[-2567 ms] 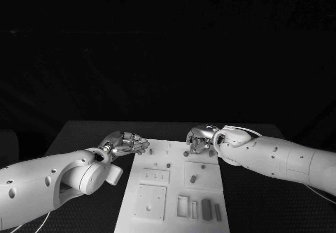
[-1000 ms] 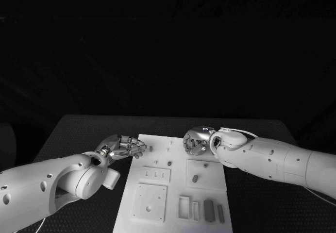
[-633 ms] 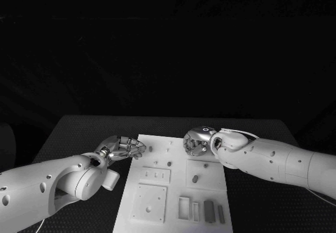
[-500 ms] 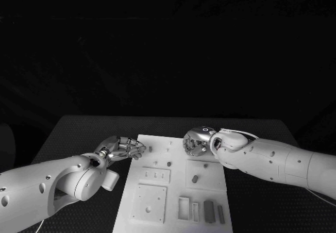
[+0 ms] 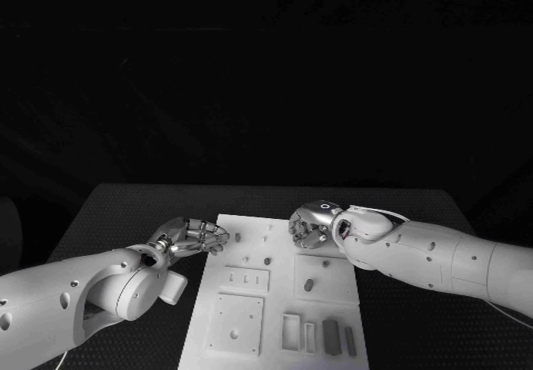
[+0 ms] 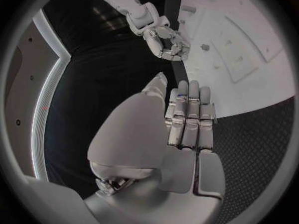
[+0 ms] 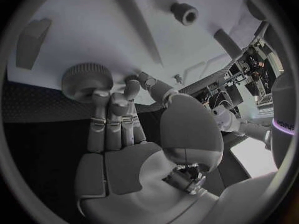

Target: Assemble the parts on the task board

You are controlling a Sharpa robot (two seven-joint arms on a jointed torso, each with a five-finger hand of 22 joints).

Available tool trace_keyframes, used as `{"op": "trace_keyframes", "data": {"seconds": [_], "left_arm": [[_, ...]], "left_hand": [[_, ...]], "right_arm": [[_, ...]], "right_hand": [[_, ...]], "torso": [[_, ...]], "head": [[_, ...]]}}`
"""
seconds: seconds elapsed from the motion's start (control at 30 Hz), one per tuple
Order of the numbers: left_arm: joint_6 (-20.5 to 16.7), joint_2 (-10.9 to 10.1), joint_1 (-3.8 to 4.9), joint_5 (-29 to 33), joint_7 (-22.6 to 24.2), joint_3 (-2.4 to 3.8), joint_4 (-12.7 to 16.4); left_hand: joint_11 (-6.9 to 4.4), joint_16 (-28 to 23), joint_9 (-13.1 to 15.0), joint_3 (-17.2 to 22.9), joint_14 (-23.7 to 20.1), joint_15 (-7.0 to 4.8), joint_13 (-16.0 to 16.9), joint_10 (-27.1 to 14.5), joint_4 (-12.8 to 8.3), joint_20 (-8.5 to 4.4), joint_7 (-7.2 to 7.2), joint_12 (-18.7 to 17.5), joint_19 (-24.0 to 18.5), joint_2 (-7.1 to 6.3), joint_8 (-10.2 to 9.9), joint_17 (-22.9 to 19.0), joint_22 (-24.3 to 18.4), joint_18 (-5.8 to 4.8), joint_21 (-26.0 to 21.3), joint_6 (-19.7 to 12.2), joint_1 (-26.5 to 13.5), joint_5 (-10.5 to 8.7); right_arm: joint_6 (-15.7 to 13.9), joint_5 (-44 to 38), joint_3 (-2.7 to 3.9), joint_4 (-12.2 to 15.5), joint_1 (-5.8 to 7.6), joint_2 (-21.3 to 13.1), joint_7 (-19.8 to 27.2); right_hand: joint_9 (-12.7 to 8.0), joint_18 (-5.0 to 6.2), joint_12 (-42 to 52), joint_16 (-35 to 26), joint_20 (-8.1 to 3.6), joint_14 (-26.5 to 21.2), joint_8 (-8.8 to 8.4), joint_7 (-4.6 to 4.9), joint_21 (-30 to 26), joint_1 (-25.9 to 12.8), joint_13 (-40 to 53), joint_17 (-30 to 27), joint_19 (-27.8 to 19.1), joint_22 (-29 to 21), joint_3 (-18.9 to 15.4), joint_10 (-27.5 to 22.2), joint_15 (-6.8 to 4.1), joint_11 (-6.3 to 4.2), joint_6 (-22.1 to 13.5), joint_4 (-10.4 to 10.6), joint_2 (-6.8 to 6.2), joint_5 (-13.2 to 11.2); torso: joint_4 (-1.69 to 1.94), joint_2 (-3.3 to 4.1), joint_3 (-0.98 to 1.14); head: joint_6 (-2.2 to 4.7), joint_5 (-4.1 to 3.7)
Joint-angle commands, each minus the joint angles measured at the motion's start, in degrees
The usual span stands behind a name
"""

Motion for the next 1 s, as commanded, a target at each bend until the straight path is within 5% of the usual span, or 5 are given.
{"op": "trace_keyframes", "data": {"seconds": [0.03,1.0], "left_arm": [[0.9,0.08,0.04,-0.24,0.19,0.05,0.06],[1.02,-0.03,0.04,-0.24,0.12,0.04,-0.29]], "left_hand": [[-0.11,-0.31,0.04,-0.26,-0.07,0.11,0.05,0.43,0.19,-0.15,0.34,-0.33,-0.38,0.04,-0.2,0.07,1.11,0.69,0.26,0.19,0.58,-0.22],[-0.11,-0.46,0.09,-0.43,-0.07,0.11,0.09,0.53,0.16,-0.14,0.34,-0.56,-0.42,0.08,-0.31,0.2,1.1,0.71,0.32,0.24,0.91,-0.22]], "right_arm": [[3.08,-1.08,-0.62,-0.34,-0.97,-0.17,-1.92],[3.35,-1.91,-0.62,0.79,-1.2,-1.45,-2.2]], "right_hand": [[-0.06,0.78,0.03,0.2,-0.02,-0.02,-0.34,-0.08,0.05,0.11,0.11,-0.05,-0.27,1.1,-0.09,-0.09,0.24,0.28,-0.33,0.06,-0.54,-0.24],[0.18,0.78,0.49,1.34,-0.41,0.35,0.47,-0.66,1.16,1.64,0.91,0.17,0.04,1.11,1.88,0.87,-0.26,-0.27,1.62,0.1,0.05,-0.54]], "torso": [[0.03,0.1,-0.01],[0.04,0.34,0.17]], "head": [[0.05,-0.09],[0.0,-0.16]]}}
